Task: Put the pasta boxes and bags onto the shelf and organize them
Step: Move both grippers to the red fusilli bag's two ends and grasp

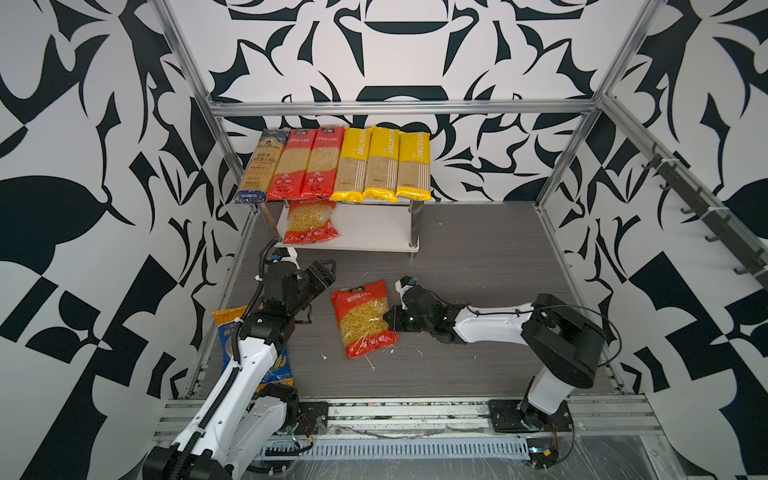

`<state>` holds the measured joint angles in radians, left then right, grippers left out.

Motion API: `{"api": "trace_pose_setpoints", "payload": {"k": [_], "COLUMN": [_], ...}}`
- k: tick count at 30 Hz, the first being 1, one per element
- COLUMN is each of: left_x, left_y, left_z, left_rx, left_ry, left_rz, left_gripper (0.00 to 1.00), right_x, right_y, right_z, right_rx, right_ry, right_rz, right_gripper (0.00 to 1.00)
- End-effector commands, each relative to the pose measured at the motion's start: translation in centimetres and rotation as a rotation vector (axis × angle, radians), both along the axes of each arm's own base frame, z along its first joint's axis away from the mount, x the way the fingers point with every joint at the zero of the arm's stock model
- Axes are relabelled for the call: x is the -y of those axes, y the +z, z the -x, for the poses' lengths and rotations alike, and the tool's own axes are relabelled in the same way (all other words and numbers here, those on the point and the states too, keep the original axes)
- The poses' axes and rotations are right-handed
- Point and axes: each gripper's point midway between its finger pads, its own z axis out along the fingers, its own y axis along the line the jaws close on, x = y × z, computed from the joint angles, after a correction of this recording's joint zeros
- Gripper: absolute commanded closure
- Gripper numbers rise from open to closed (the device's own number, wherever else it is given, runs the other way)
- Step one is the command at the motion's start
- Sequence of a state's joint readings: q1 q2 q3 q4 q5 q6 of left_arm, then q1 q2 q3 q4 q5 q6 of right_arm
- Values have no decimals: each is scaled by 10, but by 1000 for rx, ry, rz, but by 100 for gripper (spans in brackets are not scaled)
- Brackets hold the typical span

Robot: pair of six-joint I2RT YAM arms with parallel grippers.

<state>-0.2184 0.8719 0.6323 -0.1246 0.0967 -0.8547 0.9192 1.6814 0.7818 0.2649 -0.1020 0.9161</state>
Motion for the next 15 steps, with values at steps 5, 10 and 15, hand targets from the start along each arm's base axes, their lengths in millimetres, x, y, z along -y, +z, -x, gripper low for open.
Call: {"api": "trace_pose_setpoints", "payload": {"k": [5, 10, 15], "left_x": [8, 18, 27], "left_y": [-10, -21, -48], "left_z": [5, 18, 38], "left_rx": [-28, -65, -157], "left_ry": [-47, -113, -205], "left_rz": [-1, -6, -13], "left_gripper": [22, 22, 19], "right_x": [27, 19, 46], "right_y": [4, 8, 27], "right_z": [13, 35, 8], "right_rx": [22, -31, -48], "right_ry": [-39, 24, -20], "right_rz": [46, -1, -87], "right_gripper": [98, 84, 59]}}
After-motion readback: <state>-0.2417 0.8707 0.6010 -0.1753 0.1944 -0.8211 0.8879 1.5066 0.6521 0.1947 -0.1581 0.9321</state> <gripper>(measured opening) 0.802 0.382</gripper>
